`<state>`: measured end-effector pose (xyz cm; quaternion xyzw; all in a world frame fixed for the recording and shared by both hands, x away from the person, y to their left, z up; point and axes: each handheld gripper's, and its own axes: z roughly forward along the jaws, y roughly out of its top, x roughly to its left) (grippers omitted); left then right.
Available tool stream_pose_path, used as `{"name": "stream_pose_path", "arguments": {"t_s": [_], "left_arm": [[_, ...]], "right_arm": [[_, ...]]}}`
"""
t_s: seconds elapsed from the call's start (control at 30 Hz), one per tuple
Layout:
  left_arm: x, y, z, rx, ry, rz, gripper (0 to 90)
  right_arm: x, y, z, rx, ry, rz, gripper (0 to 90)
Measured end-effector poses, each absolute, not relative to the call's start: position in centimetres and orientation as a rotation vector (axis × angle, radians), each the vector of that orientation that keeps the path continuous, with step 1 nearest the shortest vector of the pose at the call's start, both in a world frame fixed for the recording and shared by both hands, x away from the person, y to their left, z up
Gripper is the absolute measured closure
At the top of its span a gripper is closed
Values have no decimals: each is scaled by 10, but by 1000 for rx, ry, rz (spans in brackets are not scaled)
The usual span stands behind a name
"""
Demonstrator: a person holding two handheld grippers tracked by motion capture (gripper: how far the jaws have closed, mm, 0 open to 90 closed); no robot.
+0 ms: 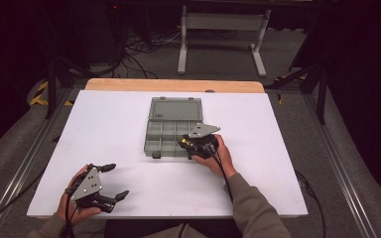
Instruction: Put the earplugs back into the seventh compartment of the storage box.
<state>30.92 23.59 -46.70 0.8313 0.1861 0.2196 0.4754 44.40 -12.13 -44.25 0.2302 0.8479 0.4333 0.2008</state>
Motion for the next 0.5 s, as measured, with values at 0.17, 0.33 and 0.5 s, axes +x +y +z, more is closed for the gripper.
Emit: {"name": "stream_pose_path", "arguments": {"t_s": [0.17,0.33,0.5], "left_arm": [[309,236,-467,2033,455,539,77],[309,236,-467,2033,455,538,78],[309,236,-467,2031,456,540,83]], "right_arm": [[444,-121,-443,650,2365,1203,650],[442,-124,-440,663,2345,1224,614],[438,-131,-434,682,2309,1274,576]]}}
